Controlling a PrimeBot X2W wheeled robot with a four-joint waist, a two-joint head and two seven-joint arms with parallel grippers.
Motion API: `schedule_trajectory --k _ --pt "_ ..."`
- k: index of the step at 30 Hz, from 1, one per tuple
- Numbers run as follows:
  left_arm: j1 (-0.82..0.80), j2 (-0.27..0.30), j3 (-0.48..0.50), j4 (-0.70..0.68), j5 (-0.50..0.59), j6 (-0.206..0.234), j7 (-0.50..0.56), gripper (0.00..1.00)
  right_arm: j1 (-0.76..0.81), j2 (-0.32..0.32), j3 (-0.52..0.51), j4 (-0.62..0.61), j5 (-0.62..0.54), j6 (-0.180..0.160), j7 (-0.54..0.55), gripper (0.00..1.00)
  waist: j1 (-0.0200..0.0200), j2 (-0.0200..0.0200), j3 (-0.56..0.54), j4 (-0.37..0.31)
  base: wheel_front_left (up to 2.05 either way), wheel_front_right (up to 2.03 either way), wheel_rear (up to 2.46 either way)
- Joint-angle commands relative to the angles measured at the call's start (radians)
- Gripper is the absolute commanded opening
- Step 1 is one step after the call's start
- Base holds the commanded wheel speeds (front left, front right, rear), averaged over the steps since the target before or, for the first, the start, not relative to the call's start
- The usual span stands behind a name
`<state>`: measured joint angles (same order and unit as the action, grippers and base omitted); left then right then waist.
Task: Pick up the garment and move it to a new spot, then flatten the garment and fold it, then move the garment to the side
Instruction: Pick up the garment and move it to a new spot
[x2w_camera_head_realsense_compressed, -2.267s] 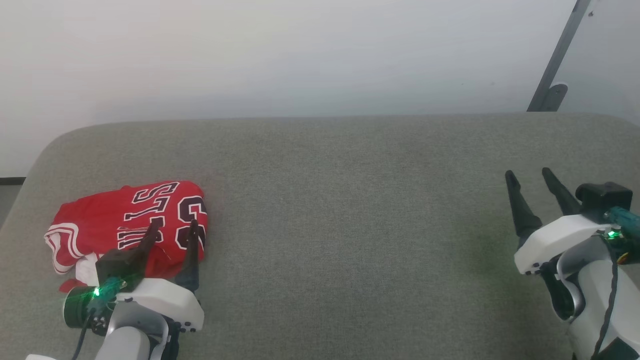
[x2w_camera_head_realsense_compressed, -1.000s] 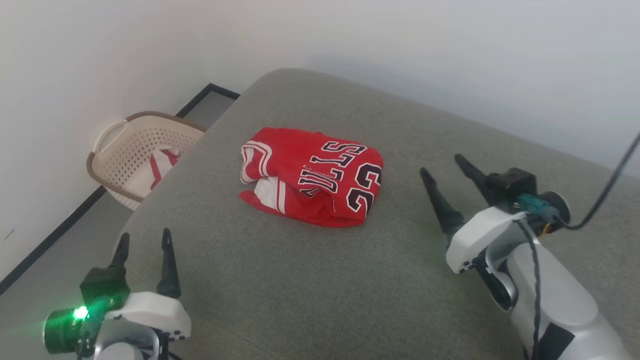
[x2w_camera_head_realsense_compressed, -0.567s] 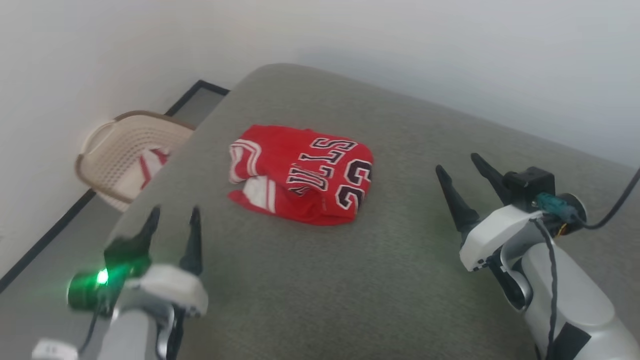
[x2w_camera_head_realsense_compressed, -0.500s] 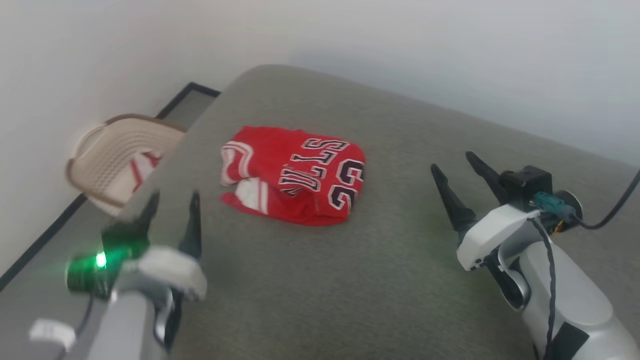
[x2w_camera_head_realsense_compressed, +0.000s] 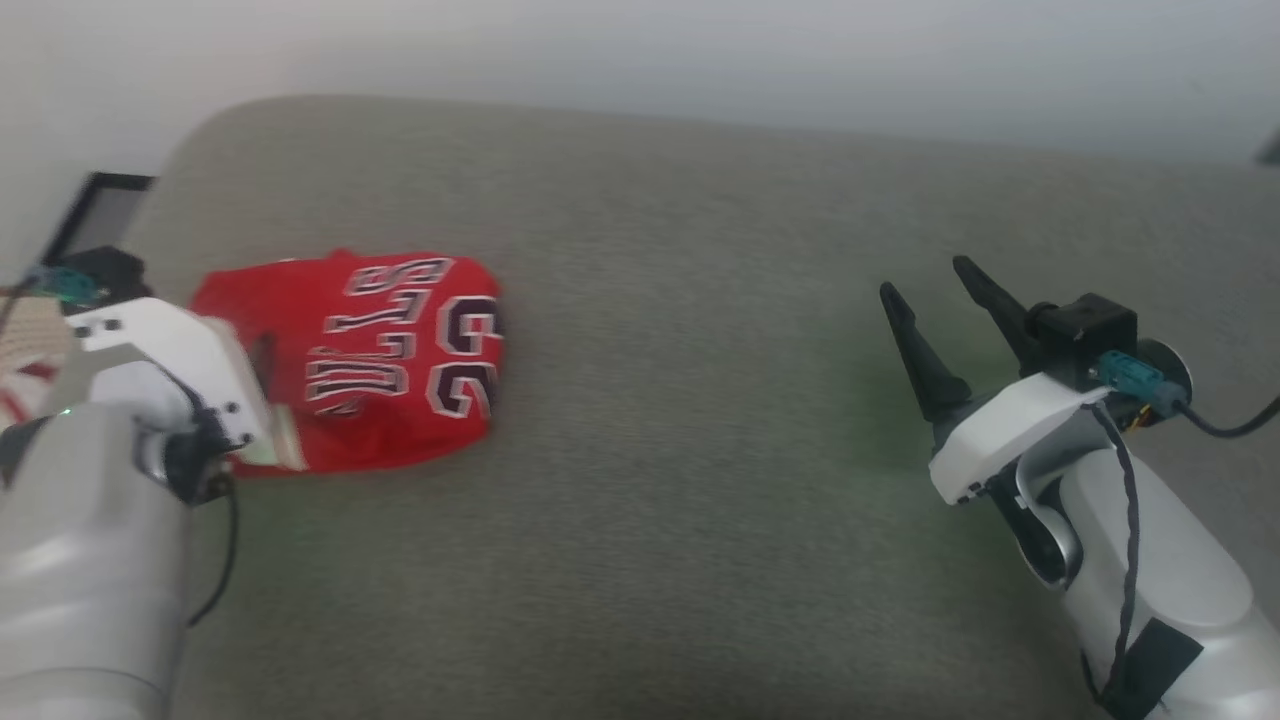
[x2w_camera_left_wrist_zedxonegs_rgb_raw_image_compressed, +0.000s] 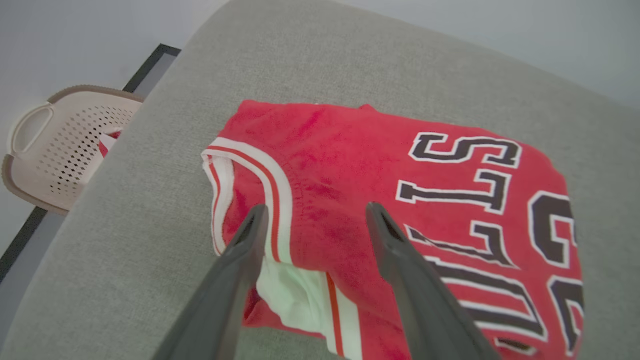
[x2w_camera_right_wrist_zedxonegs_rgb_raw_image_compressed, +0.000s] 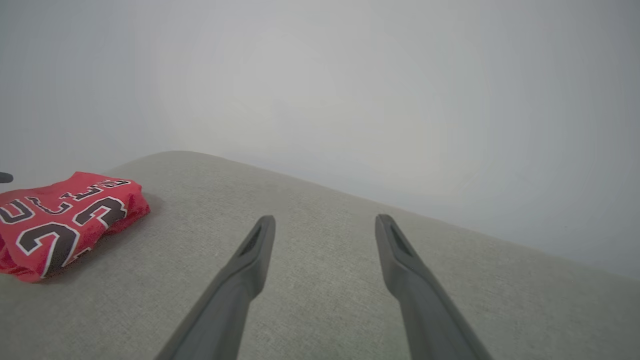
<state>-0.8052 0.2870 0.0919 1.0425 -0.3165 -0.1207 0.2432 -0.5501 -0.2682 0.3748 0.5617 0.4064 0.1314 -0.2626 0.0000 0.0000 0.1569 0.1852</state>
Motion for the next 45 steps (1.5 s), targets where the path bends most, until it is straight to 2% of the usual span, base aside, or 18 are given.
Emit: schedule_trajectory --k 1,7,10,16,17,19,20,25,31,37,45 --pt "-0.025 0.014 0.012 0.029 -0.023 -0.004 0.043 1.0 -0.011 0.005 -0.002 -0.004 0.006 -0.001 -0.003 1.0 0.0 0.0 0.06 -0.086 0.0 0.0 0.0" --pt "-0.073 0.068 0.043 0.136 -0.094 -0.008 0.209 1.0 -0.033 0.004 -0.009 -0.024 0.001 -0.001 -0.003 1.0 0.0 0.0 0.109 -0.16 0.0 0.0 0.0" --pt "-0.074 0.064 0.052 0.17 -0.121 -0.01 0.265 1.0 -0.037 -0.001 -0.017 -0.033 -0.003 -0.001 -0.003 1.0 0.0 0.0 0.14 -0.18 0.0 0.0 0.0" --pt "-0.043 0.024 0.021 0.194 -0.154 -0.012 0.296 1.0 -0.054 -0.006 -0.023 -0.05 -0.008 -0.001 -0.003 1.0 0.0 0.0 0.186 -0.2 0.0 0.0 0.0" --pt "-0.039 0.019 0.017 0.194 -0.158 -0.013 0.297 0.88 -0.055 -0.004 -0.023 -0.05 -0.009 -0.001 -0.003 1.0 0.0 0.0 0.187 -0.2 0.0 0.0 0.0" --pt "-0.035 0.009 0.01 0.189 -0.172 -0.014 0.301 0.15 -0.064 -0.001 -0.024 -0.048 -0.011 -0.001 -0.003 1.0 0.0 0.0 0.186 -0.199 0.0 0.0 0.0" --pt "-0.031 0.013 0.007 0.181 -0.179 -0.014 0.287 0.0 -0.067 0.001 -0.024 -0.049 -0.012 -0.001 -0.003 1.0 0.0 0.0 0.182 -0.197 0.0 0.0 0.0" --pt "-0.035 0.049 -0.027 0.122 -0.181 -0.014 0.216 0.0 -0.061 0.006 -0.027 -0.043 -0.013 -0.001 -0.003 1.0 0.0 0.0 0.151 -0.187 0.0 0.0 0.0" --pt "-0.041 0.09 -0.167 -0.069 -0.241 -0.01 0.109 0.0 -0.024 0.018 -0.046 -0.037 -0.004 -0.001 -0.003 1.0 0.0 0.0 0.091 -0.177 0.0 0.0 0.0" --pt "-0.037 0.1 -0.389 -0.33 -0.367 -0.01 0.092 0.0 0.009 0.037 -0.082 -0.051 0.004 -0.002 -0.003 1.0 0.0 0.0 0.071 -0.213 0.0 0.0 0.0" --pt "-0.099 0.127 -0.66 -0.69 -0.554 -0.01 0.125 0.0 0.04 0.072 -0.143 -0.084 0.018 -0.001 -0.003 1.0 0.0 0.0 0.105 -0.326 0.0 0.0 0.0"
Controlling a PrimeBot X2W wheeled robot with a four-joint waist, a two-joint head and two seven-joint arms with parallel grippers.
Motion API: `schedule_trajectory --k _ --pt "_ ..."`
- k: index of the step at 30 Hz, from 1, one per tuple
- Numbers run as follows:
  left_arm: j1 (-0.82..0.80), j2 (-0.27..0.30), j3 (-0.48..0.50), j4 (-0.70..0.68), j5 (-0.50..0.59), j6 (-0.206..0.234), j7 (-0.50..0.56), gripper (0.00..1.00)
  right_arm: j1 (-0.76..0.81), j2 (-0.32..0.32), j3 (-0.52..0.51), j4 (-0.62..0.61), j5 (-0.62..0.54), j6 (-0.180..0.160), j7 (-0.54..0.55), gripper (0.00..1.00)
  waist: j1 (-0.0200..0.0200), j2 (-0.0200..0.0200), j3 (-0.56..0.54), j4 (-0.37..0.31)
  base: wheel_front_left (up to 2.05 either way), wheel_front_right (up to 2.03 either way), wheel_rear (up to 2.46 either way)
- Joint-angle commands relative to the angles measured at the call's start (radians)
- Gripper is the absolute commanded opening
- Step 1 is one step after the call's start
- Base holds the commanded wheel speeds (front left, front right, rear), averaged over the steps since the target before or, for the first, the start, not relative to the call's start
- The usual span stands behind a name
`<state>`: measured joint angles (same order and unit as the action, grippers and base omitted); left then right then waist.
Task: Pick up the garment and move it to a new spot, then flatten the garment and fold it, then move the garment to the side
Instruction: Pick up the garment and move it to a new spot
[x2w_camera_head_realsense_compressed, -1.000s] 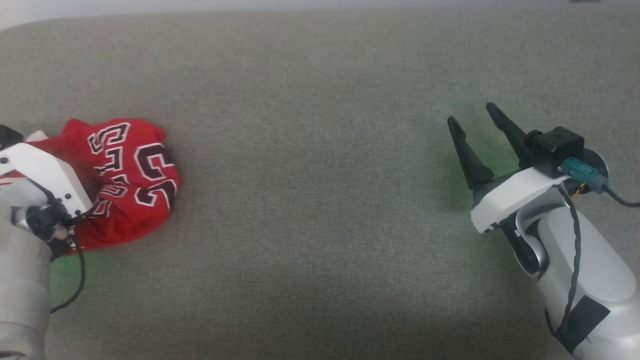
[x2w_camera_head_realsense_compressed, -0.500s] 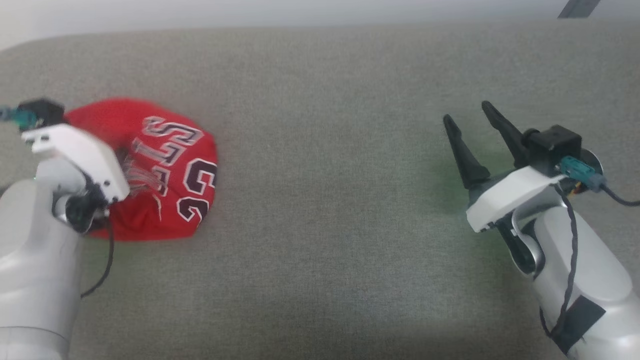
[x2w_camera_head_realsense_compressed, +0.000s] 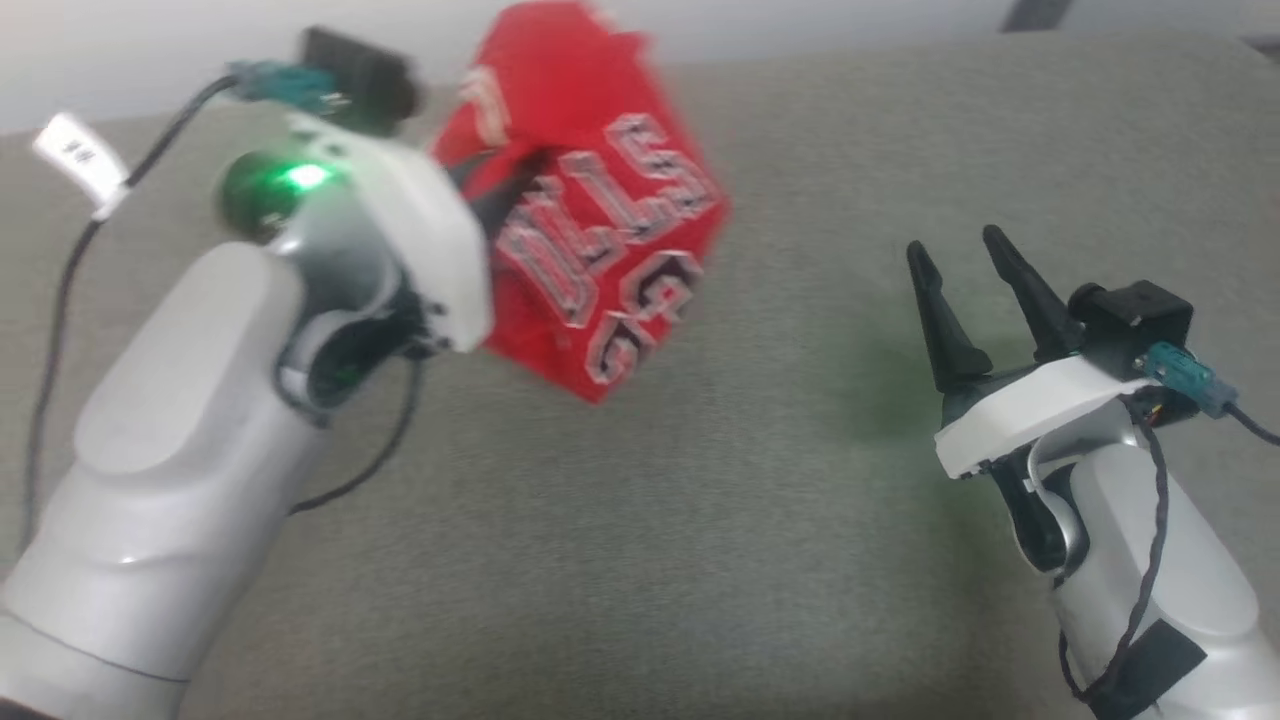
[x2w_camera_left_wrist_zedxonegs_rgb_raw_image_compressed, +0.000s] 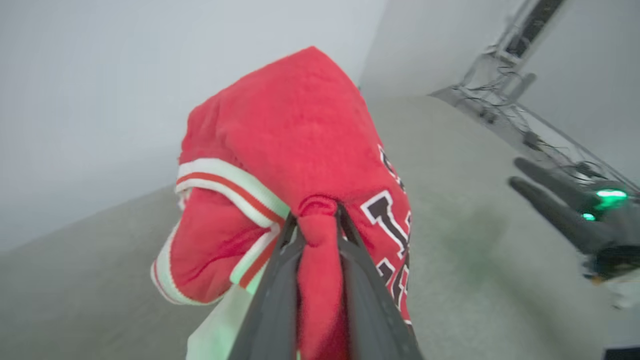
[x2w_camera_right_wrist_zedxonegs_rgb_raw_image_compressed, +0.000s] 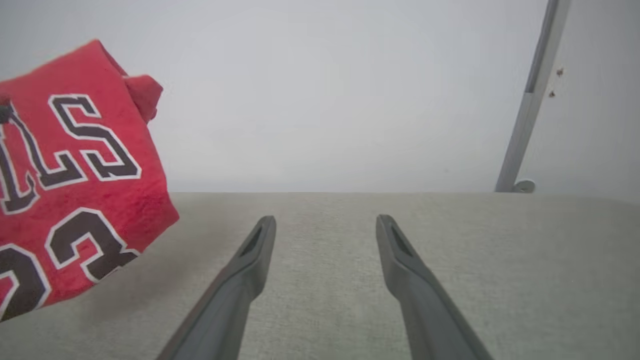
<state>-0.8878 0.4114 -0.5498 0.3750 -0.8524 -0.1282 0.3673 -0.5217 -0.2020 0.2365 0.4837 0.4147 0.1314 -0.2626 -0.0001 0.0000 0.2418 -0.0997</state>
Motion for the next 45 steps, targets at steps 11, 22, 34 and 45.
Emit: schedule_trajectory --k 11,22,34,45 --pt "-0.168 -0.027 -0.34 -0.024 -0.17 -0.003 0.009 0.0 0.021 0.081 -0.094 -0.06 0.037 -0.001 -0.003 1.0 0.0001 0.0 0.136 -0.246 0.0 0.0 0.0" --pt "-0.228 0.005 -0.625 0.256 -0.25 -0.001 0.057 0.06 0.024 0.136 -0.113 -0.078 0.063 -0.001 -0.003 1.0 0.0001 0.0 0.216 -0.389 0.0 0.0 0.0" --pt "-0.273 0.038 -0.722 0.286 -0.302 0.004 0.007 1.0 0.043 0.122 -0.13 -0.077 0.034 -0.001 -0.003 1.0 0.0001 0.0 0.175 -0.322 0.0 0.0 0.0" --pt "-0.253 0.05 -0.726 0.156 -0.374 -0.001 -0.247 1.0 0.068 0.03 -0.111 -0.046 -0.011 -0.001 -0.003 1.0 0.0001 0.0 0.041 -0.12 0.0 0.0 0.0"
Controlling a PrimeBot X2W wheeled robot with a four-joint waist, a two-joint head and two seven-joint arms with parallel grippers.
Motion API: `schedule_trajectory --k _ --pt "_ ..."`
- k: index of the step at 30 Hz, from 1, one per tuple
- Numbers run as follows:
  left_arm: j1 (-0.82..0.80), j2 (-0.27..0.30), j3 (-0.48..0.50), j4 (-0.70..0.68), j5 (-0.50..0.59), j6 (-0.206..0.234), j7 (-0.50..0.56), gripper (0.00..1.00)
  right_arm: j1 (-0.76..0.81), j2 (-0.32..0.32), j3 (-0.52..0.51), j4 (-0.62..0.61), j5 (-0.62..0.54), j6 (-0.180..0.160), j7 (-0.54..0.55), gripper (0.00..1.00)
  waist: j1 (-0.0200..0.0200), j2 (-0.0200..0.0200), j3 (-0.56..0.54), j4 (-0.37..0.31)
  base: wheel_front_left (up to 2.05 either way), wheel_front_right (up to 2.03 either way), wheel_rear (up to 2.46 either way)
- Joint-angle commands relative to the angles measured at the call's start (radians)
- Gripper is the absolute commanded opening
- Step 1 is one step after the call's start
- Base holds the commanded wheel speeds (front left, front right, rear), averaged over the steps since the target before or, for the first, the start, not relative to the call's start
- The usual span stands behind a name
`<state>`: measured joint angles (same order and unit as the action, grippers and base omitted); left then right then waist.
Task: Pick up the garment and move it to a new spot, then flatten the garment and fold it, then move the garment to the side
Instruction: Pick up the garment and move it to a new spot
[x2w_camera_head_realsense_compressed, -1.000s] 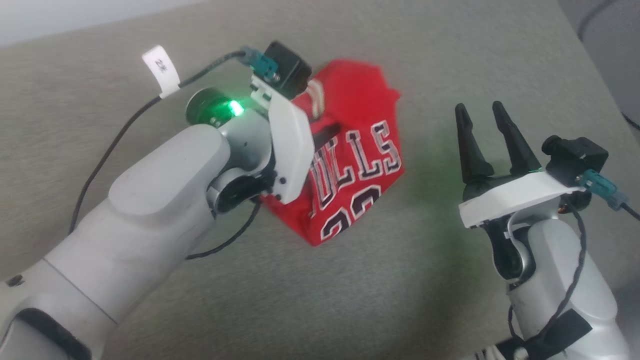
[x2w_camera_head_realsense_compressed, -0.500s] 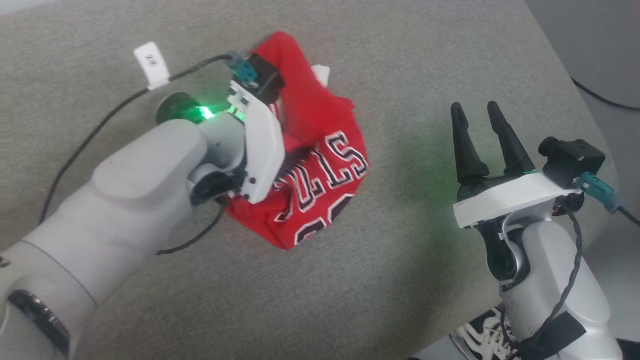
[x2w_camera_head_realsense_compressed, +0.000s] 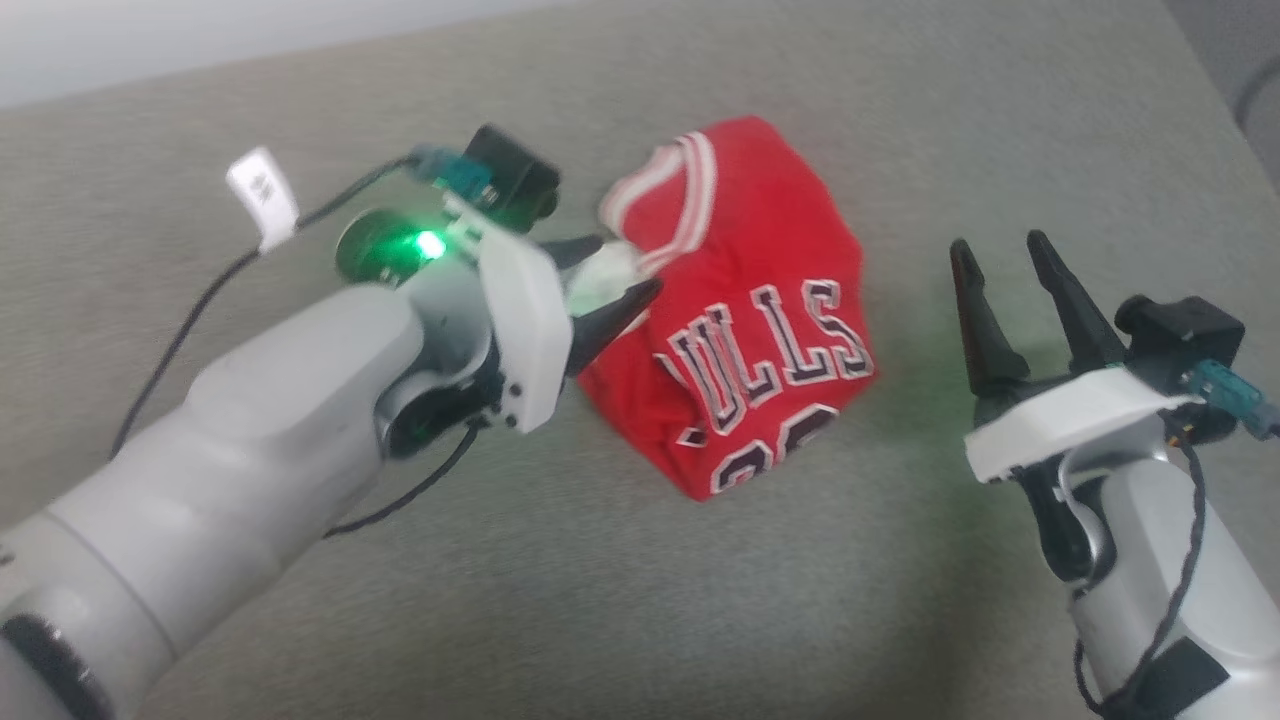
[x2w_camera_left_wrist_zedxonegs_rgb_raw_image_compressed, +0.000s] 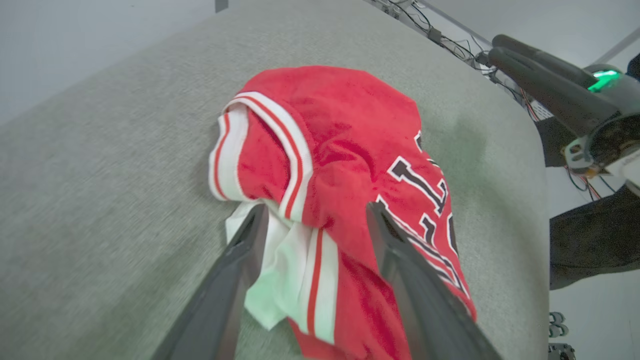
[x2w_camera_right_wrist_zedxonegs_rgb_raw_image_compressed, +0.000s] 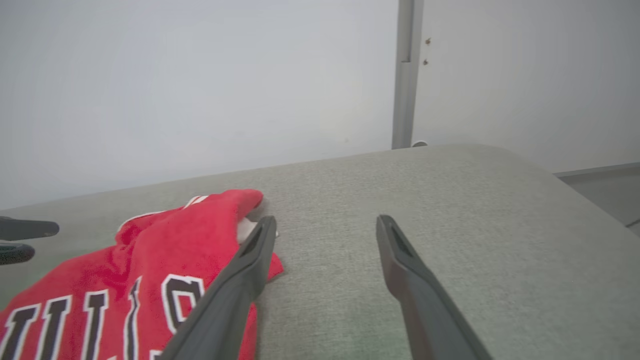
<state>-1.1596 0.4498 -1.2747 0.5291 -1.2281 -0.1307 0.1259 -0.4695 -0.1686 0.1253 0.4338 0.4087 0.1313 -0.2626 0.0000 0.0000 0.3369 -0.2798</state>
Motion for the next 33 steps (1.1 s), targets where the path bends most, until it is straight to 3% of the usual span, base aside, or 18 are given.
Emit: schedule_trajectory --k 1,6,11,18,24,28,33 --pt "0.03 0.014 -0.001 -0.005 -0.007 0.002 -0.029 1.0 0.021 -0.014 -0.001 0.009 -0.006 -0.001 -0.003 1.0 0.0 0.0 -0.067 0.079 0.0 0.0 0.0" --pt "0.134 0.04 0.008 0.006 -0.066 0.002 -0.174 1.0 0.043 -0.054 -0.001 0.026 -0.013 -0.001 -0.003 1.0 0.0 0.0 -0.113 0.153 0.0 0.0 0.0" --pt "0.278 0.026 0.041 0.076 -0.141 0.002 -0.318 1.0 0.083 -0.097 -0.012 0.047 -0.019 -0.001 -0.003 1.0 0.0 0.0 -0.159 0.221 0.0 0.0 0.0" --pt "0.481 0.031 0.155 0.152 -0.168 0.002 -0.392 1.0 0.162 -0.144 -0.051 0.06 -0.012 -0.001 -0.003 1.0 0.0 0.0 -0.223 0.307 0.0 0.0 0.0" --pt "0.629 0.026 0.405 0.148 -0.042 0.002 -0.392 1.0 0.211 -0.158 -0.067 0.06 -0.013 -0.001 -0.003 1.0 0.0 0.0 -0.255 0.34 0.0 0.0 0.0" --pt "0.742 0.012 0.604 0.1 0.128 0.011 -0.392 1.0 0.248 -0.161 -0.08 0.055 -0.008 -0.001 -0.003 1.0 0.0 0.0 -0.282 0.352 0.0 0.0 0.0" --pt "0.885 -0.009 0.838 -0.05 0.387 0.065 -0.392 1.0 0.274 -0.156 -0.093 0.038 -0.007 -0.001 -0.003 1.0 0.0 0.0 -0.303 0.348 0.0 0.0 0.0"
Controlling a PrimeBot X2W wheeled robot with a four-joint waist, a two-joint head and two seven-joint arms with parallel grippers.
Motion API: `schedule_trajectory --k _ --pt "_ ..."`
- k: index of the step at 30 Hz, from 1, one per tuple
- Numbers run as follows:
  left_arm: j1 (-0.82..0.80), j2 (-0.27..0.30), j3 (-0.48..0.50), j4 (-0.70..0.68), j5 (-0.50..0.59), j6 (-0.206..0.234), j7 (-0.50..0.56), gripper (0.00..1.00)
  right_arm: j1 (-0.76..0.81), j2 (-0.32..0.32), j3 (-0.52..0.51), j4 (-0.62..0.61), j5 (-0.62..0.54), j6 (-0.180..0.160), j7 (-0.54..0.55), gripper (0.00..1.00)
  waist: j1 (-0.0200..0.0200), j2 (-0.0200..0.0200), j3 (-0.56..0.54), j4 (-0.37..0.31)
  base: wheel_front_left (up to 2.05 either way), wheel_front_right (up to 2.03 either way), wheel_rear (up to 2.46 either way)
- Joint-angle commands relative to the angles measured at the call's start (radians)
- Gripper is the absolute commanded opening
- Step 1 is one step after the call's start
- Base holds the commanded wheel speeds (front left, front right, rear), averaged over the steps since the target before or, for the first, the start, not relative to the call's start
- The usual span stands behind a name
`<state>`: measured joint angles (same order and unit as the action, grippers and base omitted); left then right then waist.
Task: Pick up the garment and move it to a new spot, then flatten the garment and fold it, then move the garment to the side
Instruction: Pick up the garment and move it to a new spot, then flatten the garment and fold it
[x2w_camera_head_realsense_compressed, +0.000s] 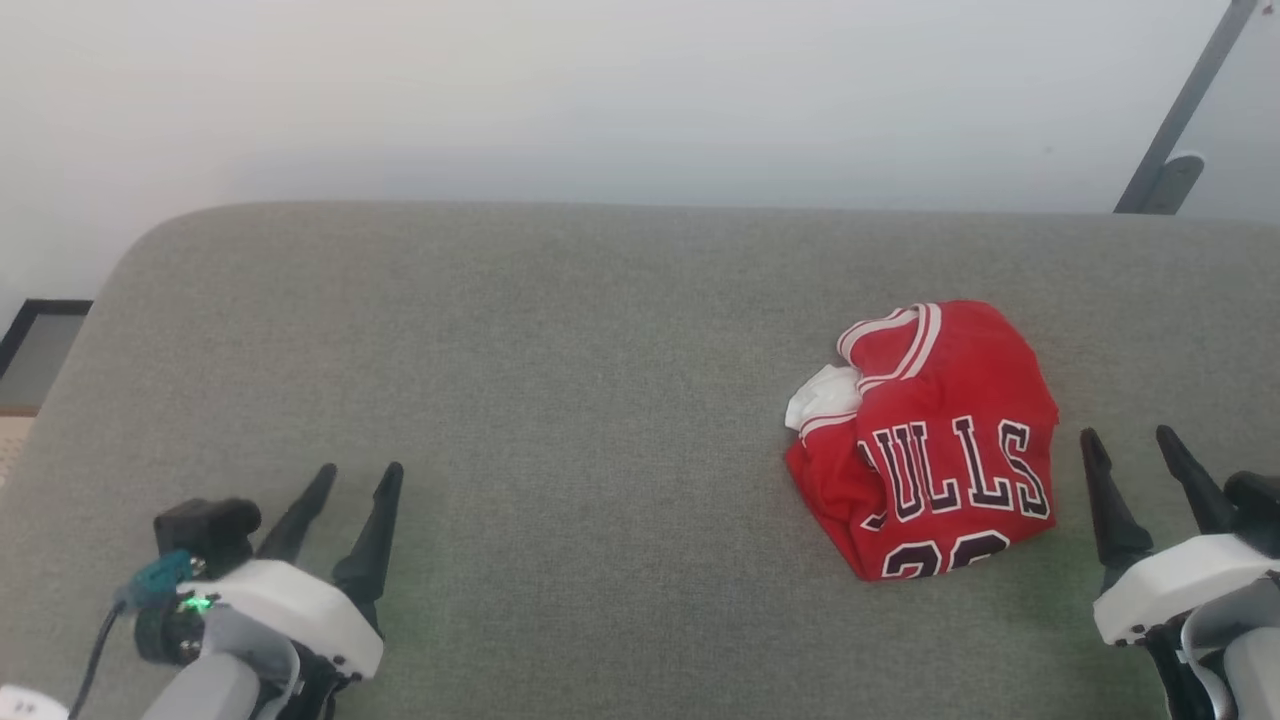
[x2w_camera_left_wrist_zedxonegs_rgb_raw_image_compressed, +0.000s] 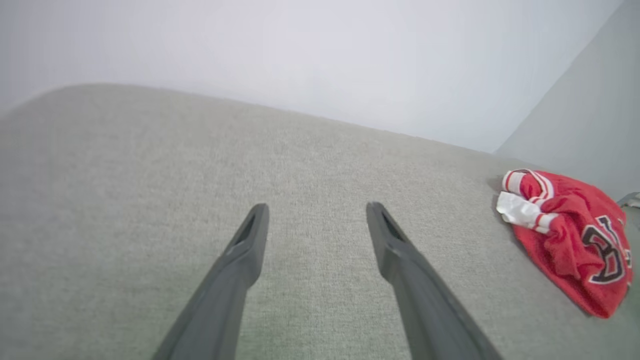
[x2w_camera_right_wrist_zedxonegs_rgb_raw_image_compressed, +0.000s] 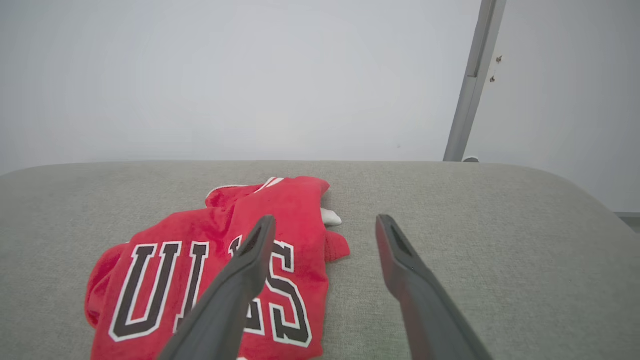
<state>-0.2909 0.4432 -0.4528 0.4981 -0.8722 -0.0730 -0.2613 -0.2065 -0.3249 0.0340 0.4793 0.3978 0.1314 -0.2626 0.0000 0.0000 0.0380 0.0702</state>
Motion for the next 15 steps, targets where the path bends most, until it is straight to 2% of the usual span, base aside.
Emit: schedule_trajectory --k 1,5,8,15 --pt "0.045 -0.012 0.055 -0.057 0.08 0.017 -0.005 1.0 0.016 0.002 -0.006 -0.012 0.004 -0.001 -0.003 1.0 0.0 0.0 -0.007 -0.003 0.0 0.0 0.0" --pt "0.137 -0.048 0.193 -0.208 0.277 0.042 -0.005 1.0 0.022 0.007 -0.023 -0.04 0.003 -0.001 -0.003 1.0 0.0 0.0 -0.015 -0.009 0.0 0.0 0.0" --pt "0.193 -0.076 0.258 -0.287 0.391 0.037 -0.005 1.0 0.03 0.014 -0.026 -0.07 -0.006 -0.001 -0.003 1.0 0.0 0.0 -0.018 -0.014 0.0 0.0 0.0" --pt "0.257 -0.145 0.344 -0.315 0.49 -0.003 -0.005 1.0 0.044 0.031 -0.036 -0.111 -0.012 -0.001 -0.003 1.0 0.0 0.0 -0.016 -0.032 0.0 0.0 0.0"
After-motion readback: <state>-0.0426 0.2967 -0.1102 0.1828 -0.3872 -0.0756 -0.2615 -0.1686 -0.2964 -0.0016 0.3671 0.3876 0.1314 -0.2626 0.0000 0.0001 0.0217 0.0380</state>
